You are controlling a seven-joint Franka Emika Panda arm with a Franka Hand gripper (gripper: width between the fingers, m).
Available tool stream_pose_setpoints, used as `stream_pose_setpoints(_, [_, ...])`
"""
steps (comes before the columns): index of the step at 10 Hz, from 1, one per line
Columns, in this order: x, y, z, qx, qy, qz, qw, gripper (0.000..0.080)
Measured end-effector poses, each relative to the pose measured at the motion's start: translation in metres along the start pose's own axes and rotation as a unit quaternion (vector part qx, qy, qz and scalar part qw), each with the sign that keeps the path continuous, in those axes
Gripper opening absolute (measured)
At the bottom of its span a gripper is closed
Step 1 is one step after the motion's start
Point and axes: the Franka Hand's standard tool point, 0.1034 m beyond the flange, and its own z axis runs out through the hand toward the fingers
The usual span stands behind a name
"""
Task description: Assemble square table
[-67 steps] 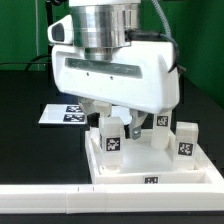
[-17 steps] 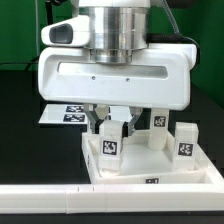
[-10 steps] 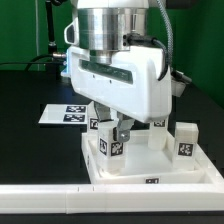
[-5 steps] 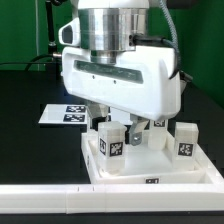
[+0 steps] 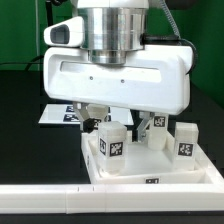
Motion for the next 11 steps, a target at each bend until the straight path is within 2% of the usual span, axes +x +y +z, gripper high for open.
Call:
stream_pose_setpoints(3, [-0.0002, 0.0024, 0.0029, -0.012, -0.003, -0.191, 0.982, 0.0649])
stream_pose_setpoints(5, [-0.0001, 0.0011, 0.0029, -0.029, -0.005, -0.297, 0.954, 0.0649])
stream_pose_setpoints(6, [0.0001, 0.0025, 0.0031, -0.029, -0.006, -0.297, 0.954, 0.0649])
stream_pose_setpoints(7, [0.0001, 0.0027, 0.0032, -0.029, -0.006, -0.295, 0.955, 0.0515])
stream_pose_setpoints(8, [0.0, 0.0027, 0.0032, -0.029, -0.005, -0.289, 0.957, 0.0515])
stream_pose_setpoints(9, [0.0, 0.0027, 0.0032, -0.029, -0.005, -0.285, 0.958, 0.0375])
stream_pose_setpoints(10, [-0.0001, 0.0028, 0.0033, -0.028, -0.005, -0.282, 0.959, 0.0287])
stream_pose_setpoints(11, [-0.0003, 0.0023, 0.0034, -0.028, -0.004, -0.247, 0.969, 0.0287])
